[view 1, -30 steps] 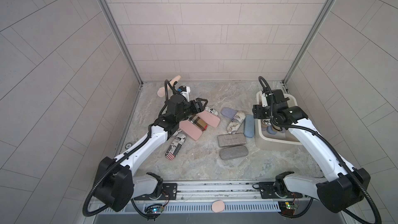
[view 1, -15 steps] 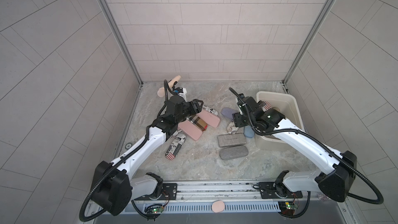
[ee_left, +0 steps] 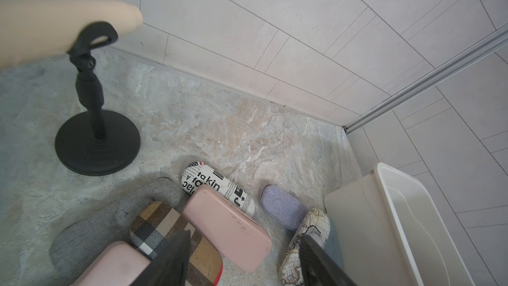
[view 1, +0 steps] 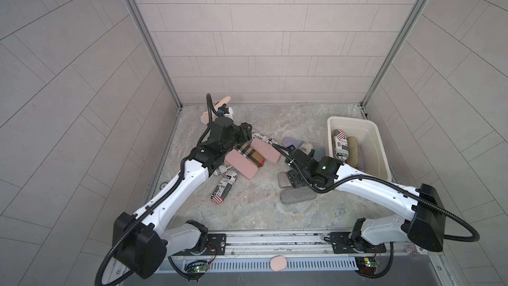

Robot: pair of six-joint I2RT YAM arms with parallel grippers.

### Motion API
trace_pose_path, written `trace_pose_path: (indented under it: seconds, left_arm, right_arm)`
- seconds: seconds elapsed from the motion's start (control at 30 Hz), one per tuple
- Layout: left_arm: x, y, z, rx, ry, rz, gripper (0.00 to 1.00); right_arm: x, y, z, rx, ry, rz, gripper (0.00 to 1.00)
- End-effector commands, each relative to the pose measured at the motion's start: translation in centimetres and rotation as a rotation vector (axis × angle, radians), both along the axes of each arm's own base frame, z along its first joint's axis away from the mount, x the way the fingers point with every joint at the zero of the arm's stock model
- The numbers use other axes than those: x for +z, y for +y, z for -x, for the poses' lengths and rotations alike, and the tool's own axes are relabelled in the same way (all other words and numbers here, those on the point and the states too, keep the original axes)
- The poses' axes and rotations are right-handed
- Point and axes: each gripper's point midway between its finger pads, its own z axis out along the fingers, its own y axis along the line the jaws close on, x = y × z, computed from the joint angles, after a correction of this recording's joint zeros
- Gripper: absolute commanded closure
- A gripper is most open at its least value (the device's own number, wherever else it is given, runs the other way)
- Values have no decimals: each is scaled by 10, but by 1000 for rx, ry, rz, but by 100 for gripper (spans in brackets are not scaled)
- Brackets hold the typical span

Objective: Put the glasses cases into the storage boxes
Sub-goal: Pick up the glasses case at the center of the board.

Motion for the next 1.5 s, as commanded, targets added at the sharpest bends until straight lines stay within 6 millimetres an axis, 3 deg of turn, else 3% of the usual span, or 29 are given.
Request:
trace_pose_path:
  seconds: [0.0, 0.17, 0.3, 0.4, 0.53, 0.7, 0.9, 1.03, 1.23, 1.47]
  left_arm:
    - [-2, 20, 18, 55, 25, -26, 31]
    - [-55, 22, 45, 9, 149, -42, 31]
    - [-72, 23, 58, -15, 192, -58, 31]
    - [-63, 17, 57, -55, 181, -64, 30]
    - [-32, 7, 45, -119, 154, -125, 30]
    - [-1, -1, 18, -129, 117, -123, 30]
    - [18, -8, -6, -105, 41, -15, 30]
    - [14, -6, -12, -98, 27, -8, 30]
    - [6, 14, -2, -31, -39, 34, 30]
    - [0, -5, -1, -114, 4, 95, 30]
  right_arm:
    - [-13, -14, 16, -11, 40, 40, 26]
    - [-36, -21, 45, 61, 121, 58, 23]
    - [-47, -20, 58, 101, 156, 69, 20]
    - [-54, -12, 63, 137, 170, 63, 18]
    - [-64, -2, 67, 194, 177, 124, 18]
    - [-74, 4, 57, 193, 134, 161, 16]
    - [-70, 19, 36, 177, 80, 174, 16]
    - [-70, 30, 18, 154, 48, 177, 17]
    - [-83, 40, 3, 106, 65, 142, 20]
    - [-73, 41, 9, 115, 124, 51, 21]
